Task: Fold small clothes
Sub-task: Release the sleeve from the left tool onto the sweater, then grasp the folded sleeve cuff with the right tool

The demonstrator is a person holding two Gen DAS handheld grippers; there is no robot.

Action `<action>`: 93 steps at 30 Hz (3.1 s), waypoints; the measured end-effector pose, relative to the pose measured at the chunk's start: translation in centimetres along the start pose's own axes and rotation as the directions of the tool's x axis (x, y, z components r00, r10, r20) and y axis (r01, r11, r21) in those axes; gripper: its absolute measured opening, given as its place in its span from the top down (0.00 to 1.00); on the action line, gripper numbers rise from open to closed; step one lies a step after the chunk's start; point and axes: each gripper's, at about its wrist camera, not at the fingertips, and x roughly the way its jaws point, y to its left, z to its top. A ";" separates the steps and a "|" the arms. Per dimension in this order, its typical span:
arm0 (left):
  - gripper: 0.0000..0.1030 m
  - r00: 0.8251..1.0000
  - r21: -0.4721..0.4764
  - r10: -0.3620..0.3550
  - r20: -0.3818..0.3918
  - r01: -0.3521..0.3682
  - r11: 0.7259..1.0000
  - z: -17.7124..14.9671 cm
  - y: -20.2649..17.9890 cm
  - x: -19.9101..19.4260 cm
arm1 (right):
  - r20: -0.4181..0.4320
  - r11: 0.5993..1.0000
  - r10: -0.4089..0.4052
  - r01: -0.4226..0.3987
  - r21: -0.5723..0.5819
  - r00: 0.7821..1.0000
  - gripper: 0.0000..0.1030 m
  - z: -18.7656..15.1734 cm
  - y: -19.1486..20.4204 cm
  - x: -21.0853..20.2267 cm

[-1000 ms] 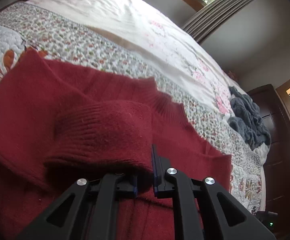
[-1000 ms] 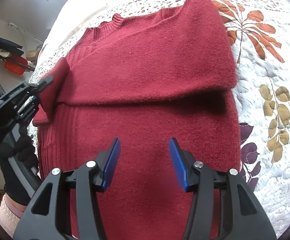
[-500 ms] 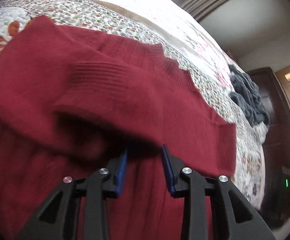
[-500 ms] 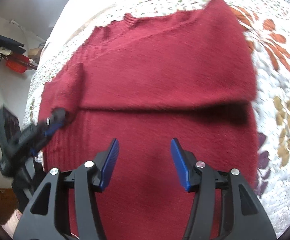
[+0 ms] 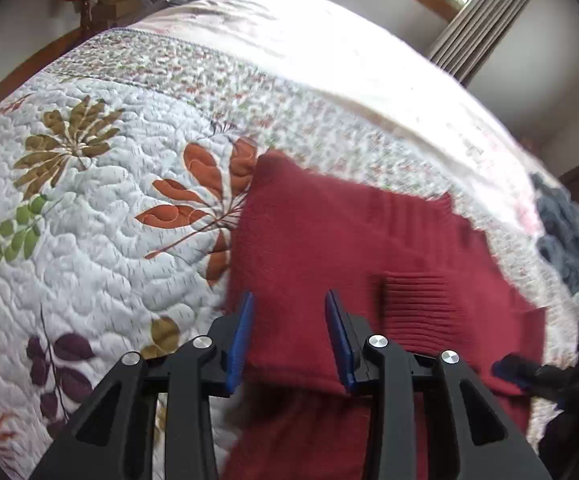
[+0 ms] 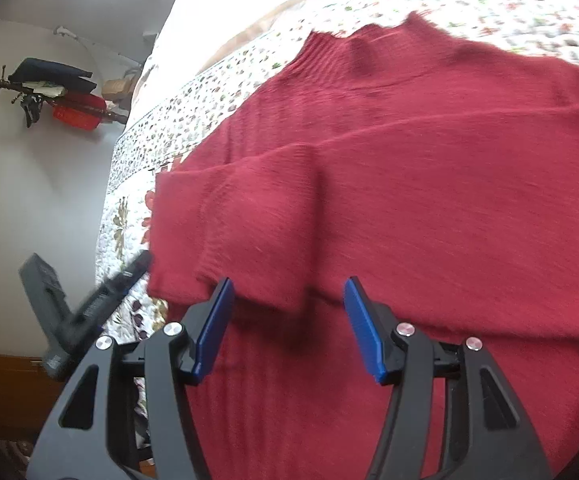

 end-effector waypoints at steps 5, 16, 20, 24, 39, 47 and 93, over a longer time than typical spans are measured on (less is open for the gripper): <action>0.64 0.999 0.030 0.032 -0.033 -0.031 0.999 -0.6 0.2 1.6 | -0.059 0.999 0.005 -0.003 0.036 0.998 0.45 1.1 0.5 3.1; 0.65 1.000 0.001 -0.017 -0.003 0.017 1.000 0.2 0.9 0.2 | -0.027 1.000 0.000 0.000 0.014 1.000 0.85 0.9 0.5 2.1; 0.65 0.996 0.031 -0.068 0.052 0.066 0.997 0.7 -1.1 -1.9 | 0.023 1.000 0.013 -0.013 0.004 1.000 0.85 1.2 0.3 -0.6; 0.64 0.987 0.074 -0.151 0.063 0.146 0.986 0.7 -3.9 -2.3 | 0.072 0.999 -0.042 0.043 -0.012 0.997 0.85 1.4 -0.3 -2.6; 0.65 0.989 0.071 -0.122 -0.085 0.128 0.989 -0.7 -5.7 4.3 | 0.016 0.992 -0.101 0.099 0.078 0.995 0.76 0.6 -4.9 0.2; 0.61 0.989 0.093 -0.140 -0.056 0.145 0.985 0.3 -6.5 2.0 | 0.121 0.976 -0.175 0.188 -0.107 0.977 0.55 -0.1 0.1 -4.0; 0.59 0.993 0.190 -0.057 -0.103 0.076 0.979 -0.3 -6.7 5.7 | 0.114 0.957 -0.146 0.111 0.268 0.983 0.78 -2.7 -13.2 -7.2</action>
